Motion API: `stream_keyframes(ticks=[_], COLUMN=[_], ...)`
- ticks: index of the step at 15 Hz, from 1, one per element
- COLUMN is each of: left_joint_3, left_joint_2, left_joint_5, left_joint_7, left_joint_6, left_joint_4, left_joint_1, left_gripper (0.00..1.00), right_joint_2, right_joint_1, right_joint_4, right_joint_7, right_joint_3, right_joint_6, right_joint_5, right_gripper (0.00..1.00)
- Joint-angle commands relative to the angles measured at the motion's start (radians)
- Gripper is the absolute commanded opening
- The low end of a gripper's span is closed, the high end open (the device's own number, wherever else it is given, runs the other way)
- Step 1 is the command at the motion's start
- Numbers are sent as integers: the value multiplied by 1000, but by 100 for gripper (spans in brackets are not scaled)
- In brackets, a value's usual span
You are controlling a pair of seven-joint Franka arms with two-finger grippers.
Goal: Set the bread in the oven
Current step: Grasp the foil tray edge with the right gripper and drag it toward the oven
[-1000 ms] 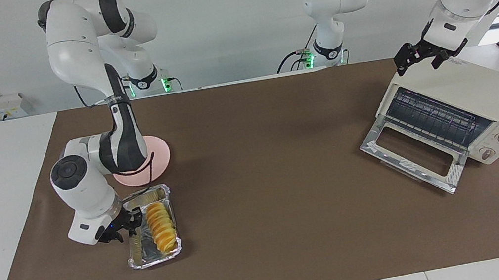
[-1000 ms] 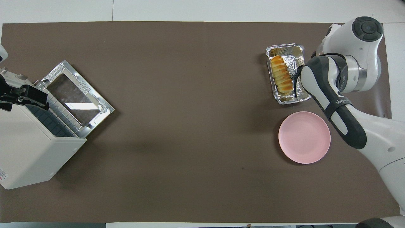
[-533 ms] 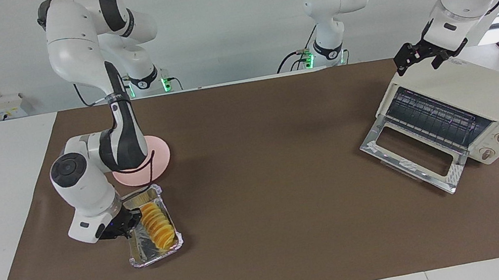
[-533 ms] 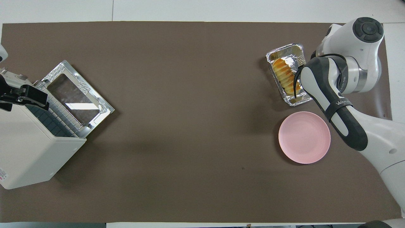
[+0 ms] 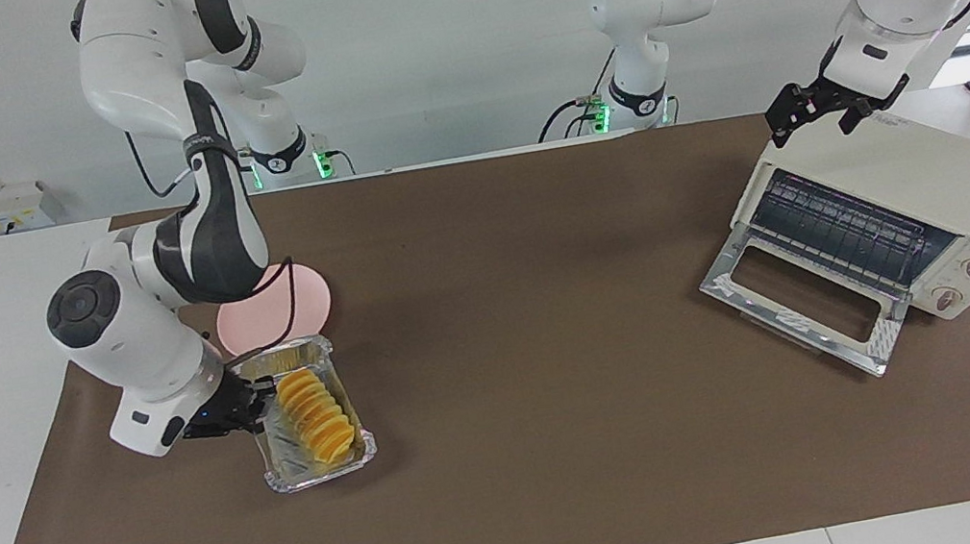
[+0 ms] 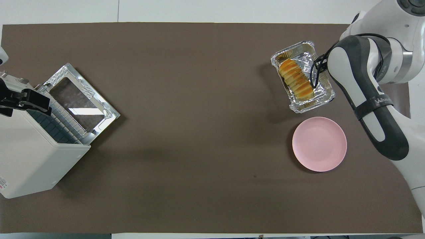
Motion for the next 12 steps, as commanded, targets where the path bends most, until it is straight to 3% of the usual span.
stream_keyframes(ticks=[1, 7, 12], left_joint_3=[3, 3, 3], left_joint_2=[-32, -32, -32], left_joint_5=[-13, -13, -13], left_joint_7=[3, 3, 3], left_joint_6=[20, 20, 20], left_joint_4=[-38, -38, -38], left_joint_1=[3, 3, 3], left_gripper=[100, 100, 100], right_joint_2=[17, 19, 28], right_joint_1=[86, 281, 404], right_joint_4=[110, 123, 25], right_joint_7=[210, 471, 646], right_joint_3=[3, 5, 3], right_joint_6=[-105, -98, 60], right_joint_5=[27, 45, 104], right_gripper=[0, 0, 0])
